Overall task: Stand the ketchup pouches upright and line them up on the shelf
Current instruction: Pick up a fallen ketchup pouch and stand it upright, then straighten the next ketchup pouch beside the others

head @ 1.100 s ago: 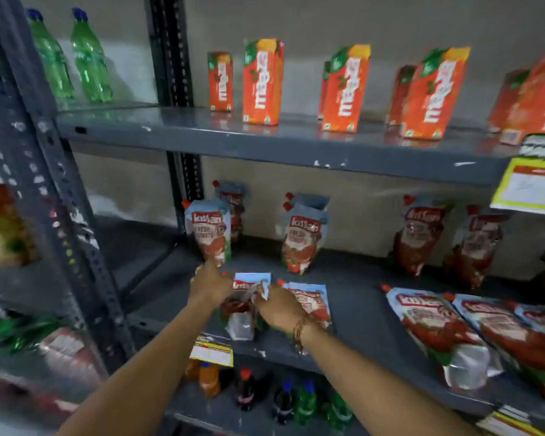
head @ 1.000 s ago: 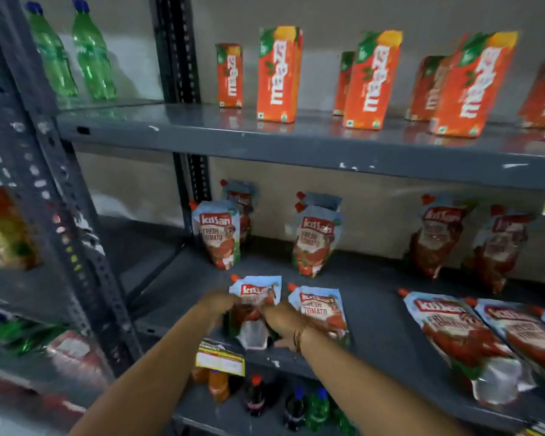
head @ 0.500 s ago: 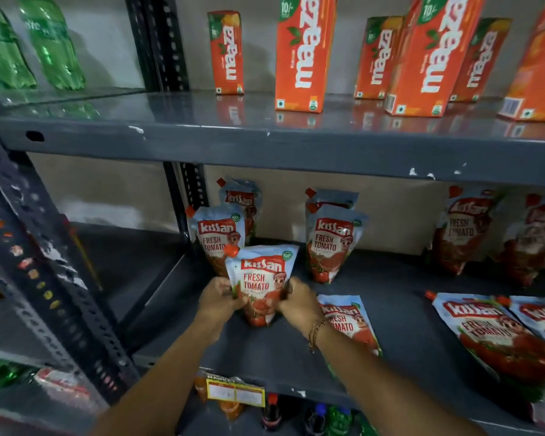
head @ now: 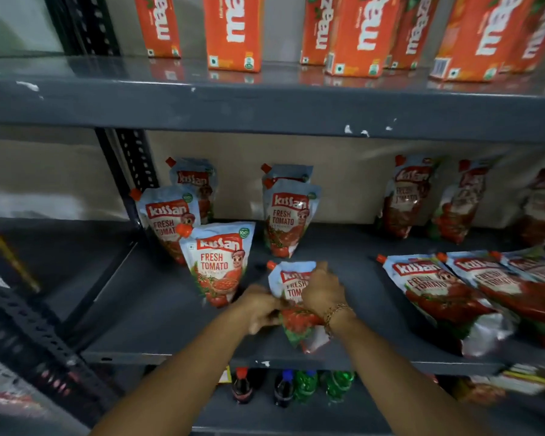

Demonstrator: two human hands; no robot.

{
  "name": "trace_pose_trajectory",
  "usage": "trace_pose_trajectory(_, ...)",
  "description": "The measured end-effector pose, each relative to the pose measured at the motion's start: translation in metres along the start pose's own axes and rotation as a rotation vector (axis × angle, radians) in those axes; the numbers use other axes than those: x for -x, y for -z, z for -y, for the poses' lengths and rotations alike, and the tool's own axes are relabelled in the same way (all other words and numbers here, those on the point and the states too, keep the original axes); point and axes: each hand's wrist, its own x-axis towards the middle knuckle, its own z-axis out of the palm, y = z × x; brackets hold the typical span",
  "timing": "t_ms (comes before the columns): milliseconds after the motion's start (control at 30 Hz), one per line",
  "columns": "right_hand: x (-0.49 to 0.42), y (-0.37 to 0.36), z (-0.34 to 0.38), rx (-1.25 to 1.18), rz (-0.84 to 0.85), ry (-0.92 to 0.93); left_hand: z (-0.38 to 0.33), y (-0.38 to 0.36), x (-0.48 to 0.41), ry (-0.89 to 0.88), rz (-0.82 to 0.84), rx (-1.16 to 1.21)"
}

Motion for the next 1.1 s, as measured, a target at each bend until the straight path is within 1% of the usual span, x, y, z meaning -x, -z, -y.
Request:
trace_pose_trajectory(100, 0.004, 0.012, 0.001, -0.249, -0.188, 0.200, -0.011, 0.002, -0.003, -0.390, -0.192, -0.175)
trace_pose_trajectory(133, 0.006, 0.015, 0.001, -0.346, -0.236, 0.249, -0.014, 0.003, -0.004, -0.481, -0.235, -0.194)
trace_pose_trajectory(200, 0.010, 0.018, -0.001, -0.477, -0.260, 0.308, -0.017, 0.002, -0.008, -0.560, -0.303, -0.220)
trace_pose_trajectory(267, 0.013, 0.017, -0.005, -0.518, -0.199, 0.321, -0.009, 0.002, -0.018, -0.546, -0.365, -0.239)
trace_pose_trajectory(333, 0.012, 0.020, -0.017, -0.482, -0.123, 0.338, 0.006, -0.010, -0.024, -0.468, -0.413, -0.172)
trace_pose_trajectory(400, 0.006, 0.025, -0.020, -0.406, -0.065, 0.376, 0.017, -0.017, -0.027, -0.430, -0.562, -0.082)
trace_pose_trajectory(433, 0.001, 0.036, -0.029, -0.329, -0.031, 0.373, 0.022, -0.033, -0.028, -0.390, -0.698, -0.001)
trace_pose_trajectory(467, -0.007, 0.045, -0.035, -0.233, -0.023, 0.366, 0.022, -0.044, -0.028, -0.316, -0.839, 0.111)
trace_pose_trajectory(500, -0.013, 0.058, -0.046, -0.110, -0.018, 0.341, 0.021, -0.063, -0.027, -0.222, -0.917, 0.223)
trace_pose_trajectory(533, -0.023, 0.071, -0.062, 0.028, -0.023, 0.312, 0.020, -0.086, -0.025, -0.145, -0.895, 0.320)
trace_pose_trajectory(567, -0.029, 0.081, -0.074, 0.184, -0.044, 0.273, 0.018, -0.101, -0.026, -0.118, -0.786, 0.393)
trace_pose_trajectory(600, -0.037, 0.103, -0.095, 0.355, -0.085, 0.233, 0.011, -0.132, -0.027, -0.106, -0.656, 0.457)
trace_pose_trajectory(633, -0.041, 0.121, -0.112, 0.503, -0.110, 0.197, 0.004, -0.153, -0.028, -0.070, -0.536, 0.489)
trace_pose_trajectory(667, -0.044, 0.135, -0.125, 0.592, -0.108, 0.142, -0.004, -0.170, -0.027, -0.033, -0.426, 0.472)
trace_pose_trajectory(700, -0.049, 0.155, -0.147, 0.605, -0.059, 0.061, -0.010, -0.195, -0.030, 0.010, -0.315, 0.405)
trace_pose_trajectory(733, -0.053, 0.169, -0.161, 0.571, 0.023, 0.001, -0.015, -0.210, -0.032, 0.066, -0.226, 0.329)
trace_pose_trajectory(767, -0.059, 0.170, -0.172, 0.470, 0.128, -0.048, -0.015, -0.213, -0.034, 0.118, -0.176, 0.266)
trace_pose_trajectory(800, -0.064, 0.188, -0.194, 0.322, 0.219, -0.100, -0.018, -0.238, -0.037, 0.160, -0.111, 0.237)
trace_pose_trajectory(833, -0.064, 0.190, -0.200, 0.108, 0.297, -0.142, -0.017, -0.243, -0.038, 0.190, -0.067, 0.220)
trace_pose_trajectory(867, -0.066, 0.184, -0.204, -0.139, 0.305, -0.192, -0.016, -0.242, -0.040, 0.206, -0.041, 0.183)
trace_pose_trajectory(900, -0.072, 0.191, -0.221, -0.277, 0.254, -0.203, -0.016, -0.261, -0.043, 0.182, -0.038, 0.170)
trace_pose_trajectory(933, -0.073, 0.188, -0.222, -0.335, 0.182, -0.182, -0.014, -0.261, -0.047, 0.139, -0.050, 0.132)
trace_pose_trajectory(1000, -0.079, 0.188, -0.226, -0.310, 0.061, -0.106, -0.014, -0.266, -0.053, -0.007, -0.131, 0.149)
trace_pose_trajectory(1100, -0.084, 0.197, -0.227, -0.357, -0.018, 0.076, -0.023, -0.273, -0.045, -0.288, -0.260, 0.185)
